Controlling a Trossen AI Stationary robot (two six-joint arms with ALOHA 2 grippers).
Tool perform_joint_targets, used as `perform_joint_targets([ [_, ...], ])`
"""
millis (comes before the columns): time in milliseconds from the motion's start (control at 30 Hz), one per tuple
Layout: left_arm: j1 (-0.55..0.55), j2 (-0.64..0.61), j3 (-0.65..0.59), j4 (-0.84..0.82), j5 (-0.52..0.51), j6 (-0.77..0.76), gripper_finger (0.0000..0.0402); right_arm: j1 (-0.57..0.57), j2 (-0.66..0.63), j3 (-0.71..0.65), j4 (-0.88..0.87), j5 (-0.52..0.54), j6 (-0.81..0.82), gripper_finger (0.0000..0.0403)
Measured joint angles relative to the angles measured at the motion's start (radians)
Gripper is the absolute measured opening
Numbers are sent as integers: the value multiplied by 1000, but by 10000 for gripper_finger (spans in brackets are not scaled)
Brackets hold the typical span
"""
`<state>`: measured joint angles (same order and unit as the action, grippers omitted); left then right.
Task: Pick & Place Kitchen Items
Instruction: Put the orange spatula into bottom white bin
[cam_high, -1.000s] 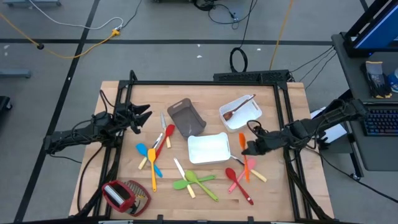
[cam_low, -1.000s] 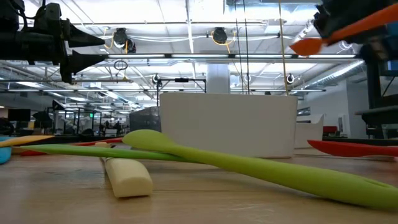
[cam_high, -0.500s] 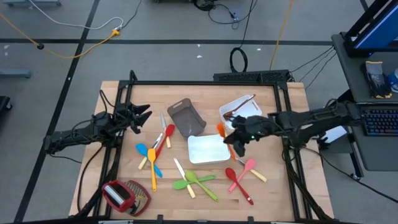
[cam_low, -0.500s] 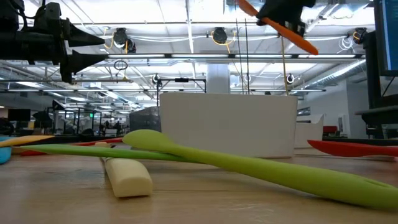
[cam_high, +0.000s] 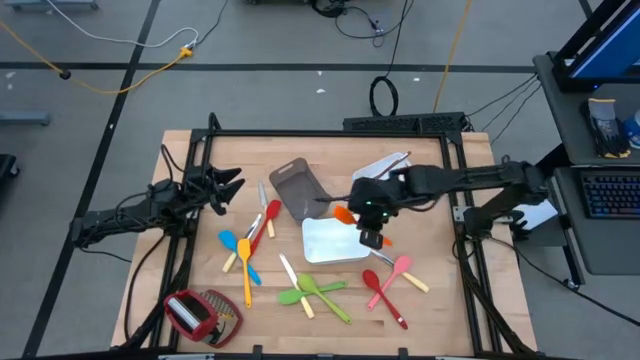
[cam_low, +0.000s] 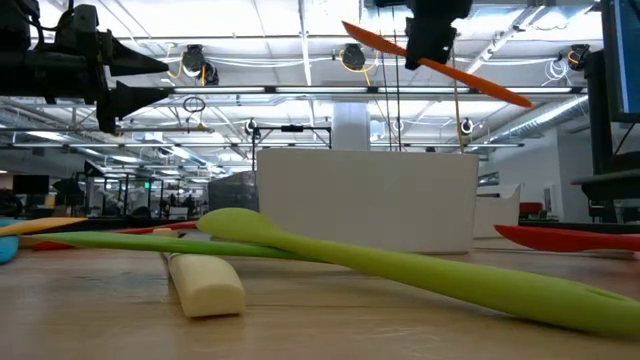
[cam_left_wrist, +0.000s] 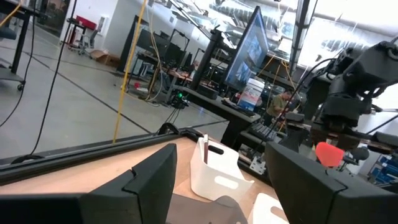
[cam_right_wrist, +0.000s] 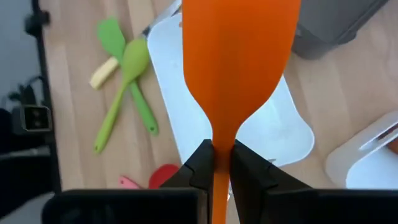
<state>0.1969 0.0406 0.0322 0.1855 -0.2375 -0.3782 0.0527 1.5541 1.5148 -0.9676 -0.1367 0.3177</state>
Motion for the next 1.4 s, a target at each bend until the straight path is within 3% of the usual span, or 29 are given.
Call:
perform_joint_targets([
  [167,0,0,0,-2,0,0,250,-29,102,94,-88,-50,-93,24],
  [467,0,0,0,-3,0,7,250,-61,308,296,-311,-47,-285,22],
  [833,0,0,0,-3,0,10,250,-60,551,564,-607,31,-393,23],
  [1400,0,0,0,-3,0,8,250,-69,586,607,-600,-49,-420,24],
])
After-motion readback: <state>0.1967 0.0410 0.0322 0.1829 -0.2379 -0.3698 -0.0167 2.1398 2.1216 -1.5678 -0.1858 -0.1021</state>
